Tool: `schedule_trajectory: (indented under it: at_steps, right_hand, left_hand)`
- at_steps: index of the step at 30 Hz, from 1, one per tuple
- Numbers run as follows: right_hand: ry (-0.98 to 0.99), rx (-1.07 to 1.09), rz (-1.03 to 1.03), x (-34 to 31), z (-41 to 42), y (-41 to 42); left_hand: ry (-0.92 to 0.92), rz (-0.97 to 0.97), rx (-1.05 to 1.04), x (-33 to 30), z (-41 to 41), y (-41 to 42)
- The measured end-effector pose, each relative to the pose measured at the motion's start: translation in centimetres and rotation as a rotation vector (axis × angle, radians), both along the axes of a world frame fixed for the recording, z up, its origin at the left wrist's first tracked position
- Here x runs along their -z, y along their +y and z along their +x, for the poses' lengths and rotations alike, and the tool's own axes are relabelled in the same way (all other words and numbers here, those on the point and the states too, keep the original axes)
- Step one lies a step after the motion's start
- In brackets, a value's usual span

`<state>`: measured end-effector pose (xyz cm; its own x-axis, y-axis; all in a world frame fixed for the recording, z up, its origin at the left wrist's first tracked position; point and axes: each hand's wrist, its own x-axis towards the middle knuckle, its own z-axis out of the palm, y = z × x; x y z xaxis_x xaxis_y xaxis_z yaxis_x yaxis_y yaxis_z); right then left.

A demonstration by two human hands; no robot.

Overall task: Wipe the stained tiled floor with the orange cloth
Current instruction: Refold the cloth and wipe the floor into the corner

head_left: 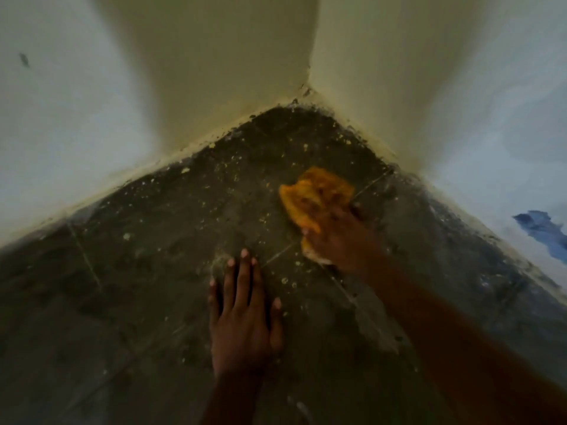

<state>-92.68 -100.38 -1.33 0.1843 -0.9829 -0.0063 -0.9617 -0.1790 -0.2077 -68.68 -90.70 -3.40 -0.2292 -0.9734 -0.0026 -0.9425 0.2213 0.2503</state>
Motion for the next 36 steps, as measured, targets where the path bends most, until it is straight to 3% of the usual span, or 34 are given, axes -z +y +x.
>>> schedule_trajectory:
  at_steps: [2,4,6,9,12,15,17,20,23,26,29,36]
  right_hand:
    - [0.138,0.047,-0.112,0.4,-3.7,-1.4]
    - [0.032,0.403,-0.078,0.1,-4.7,-5.2]
    - [-0.097,0.583,0.051,0.2,-3.4,-9.1]
    - [-0.002,0.355,0.009,0.3,1.7,-7.2]
    - [0.034,0.138,-0.007,0.7,4.9,4.6]
    - [0.040,0.076,-0.118,0.5,-0.4,9.9]
    - [0.108,0.280,-0.075,0.5,-6.5,6.4]
    - [-0.005,0.713,0.062,-0.4,-11.2,-0.2]
    - [-0.029,0.529,0.135,-0.5,-8.6,1.4]
    - [0.060,0.324,0.013,0.5,-4.3,11.4]
    - [0.021,0.355,0.005,1.0,-3.7,17.6]
    - [0.032,0.599,-0.113,2.4,-4.8,11.8]
  left_hand:
    - [-0.005,0.006,-0.008,0.3,0.1,0.0]
    - [-0.003,0.019,-0.001,0.3,0.0,0.0]
    - [0.009,0.001,-0.007,0.4,0.0,0.0]
    - [0.009,0.006,-0.011,0.0,0.0,-0.1]
    - [0.006,0.021,-0.019,-0.3,-0.1,0.0]
    - [0.008,0.027,-0.015,-0.1,0.1,0.1]
    - [0.007,0.027,-0.021,-0.1,-0.1,0.0]
    - [-0.004,0.039,-0.050,-0.5,-0.3,-0.1]
    - [0.008,0.022,-0.068,-0.6,-0.2,-0.2]
    - [-0.008,0.017,-0.047,-0.5,0.0,-0.2]
    - [0.002,0.004,-0.044,-0.3,0.3,0.0]
    - [-0.022,-0.024,-0.090,-0.1,0.0,0.0]
